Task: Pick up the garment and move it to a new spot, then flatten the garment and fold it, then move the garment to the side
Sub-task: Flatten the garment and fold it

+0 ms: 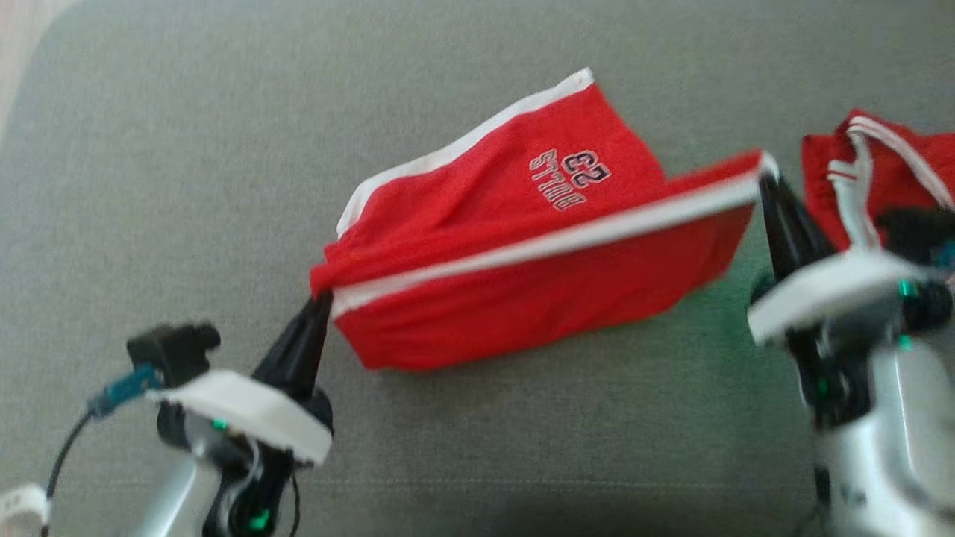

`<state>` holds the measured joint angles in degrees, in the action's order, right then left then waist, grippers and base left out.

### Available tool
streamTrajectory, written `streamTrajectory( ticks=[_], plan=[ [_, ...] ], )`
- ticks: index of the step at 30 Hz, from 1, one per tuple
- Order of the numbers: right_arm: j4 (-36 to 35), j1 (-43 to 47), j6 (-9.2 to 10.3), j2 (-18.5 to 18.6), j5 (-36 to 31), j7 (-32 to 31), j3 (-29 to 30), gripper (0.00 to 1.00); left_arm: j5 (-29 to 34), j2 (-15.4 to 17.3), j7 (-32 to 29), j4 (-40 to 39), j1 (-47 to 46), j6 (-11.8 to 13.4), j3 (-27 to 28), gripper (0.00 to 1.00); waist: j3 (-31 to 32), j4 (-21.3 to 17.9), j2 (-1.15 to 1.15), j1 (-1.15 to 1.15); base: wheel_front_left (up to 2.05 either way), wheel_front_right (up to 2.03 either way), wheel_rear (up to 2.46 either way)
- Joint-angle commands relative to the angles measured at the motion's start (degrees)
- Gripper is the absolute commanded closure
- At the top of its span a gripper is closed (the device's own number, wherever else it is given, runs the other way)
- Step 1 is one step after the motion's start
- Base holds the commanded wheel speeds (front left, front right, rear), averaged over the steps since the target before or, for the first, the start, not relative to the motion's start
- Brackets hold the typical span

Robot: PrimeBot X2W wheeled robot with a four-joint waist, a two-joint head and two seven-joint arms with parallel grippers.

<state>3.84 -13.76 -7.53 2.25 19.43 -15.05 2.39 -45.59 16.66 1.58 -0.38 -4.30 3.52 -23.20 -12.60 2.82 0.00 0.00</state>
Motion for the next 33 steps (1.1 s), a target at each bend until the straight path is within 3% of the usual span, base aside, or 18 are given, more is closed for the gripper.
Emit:
streamTrajectory(
  ticks=[1,13,21,22,23,24,27,28,33],
  plan=[
    [0.1,-4.6,0.04,0.6,-0.4,0.8,-1.6,1.00,-0.6,0.4,-0.1,-0.4,-3.8,-0.6,2.9,1.00,-3.2,2.0,0.00,0.00,0.00,0.00,0.00],
    [23.9,-29.9,0.04,1.9,-2.1,6.0,-6.3,1.00,-3.3,-3.9,-0.6,11.9,-19.6,-6.1,2.5,1.00,-11.0,6.9,0.00,0.00,0.00,0.00,0.00],
    [38.5,-39.5,0.04,2.2,-1.0,10.9,-9.7,1.00,-4.5,-6.7,0.8,22.5,-27.7,-8.9,1.9,1.00,-13.9,8.4,0.00,0.00,0.00,0.00,0.00],
    [41.5,-40.7,0.04,2.1,-0.7,12.1,-10.2,0.88,-4.5,-7.2,1.2,24.8,-28.9,-9.4,1.3,1.00,-14.1,8.5,0.00,0.00,0.00,0.00,0.00],
    [42.7,-41.2,0.04,2.0,-0.5,12.9,-10.6,0.57,-4.5,-7.4,1.4,25.7,-29.3,-9.6,0.9,1.00,-14.2,8.4,0.00,0.00,0.00,0.00,0.00],
    [43.8,-41.5,0.04,2.0,-0.2,13.6,-11.2,0.00,-4.4,-7.5,1.7,26.5,-29.6,-9.8,0.6,1.00,-14.3,8.4,0.00,0.00,0.00,0.00,0.00],
    [45.8,-41.9,0.04,1.8,0.5,16.1,-13.5,0.00,-3.7,-7.3,2.7,28.0,-29.7,-10.3,-0.7,0.56,-14.1,8.1,0.00,0.00,0.00,0.00,0.00],
    [46.1,-41.8,0.04,1.8,0.6,17.2,-14.2,0.00,-3.5,-7.2,3.4,28.3,-29.4,-10.3,-0.9,0.00,-13.9,8.0,0.00,0.00,0.00,0.00,0.00],
    [45.5,-40.2,0.04,2.4,0.7,23.1,-17.4,0.00,-1.3,-6.6,8.5,28.3,-26.8,-9.6,-1.0,0.00,-12.3,7.2,0.00,0.00,0.00,0.00,0.00]
  ],
)
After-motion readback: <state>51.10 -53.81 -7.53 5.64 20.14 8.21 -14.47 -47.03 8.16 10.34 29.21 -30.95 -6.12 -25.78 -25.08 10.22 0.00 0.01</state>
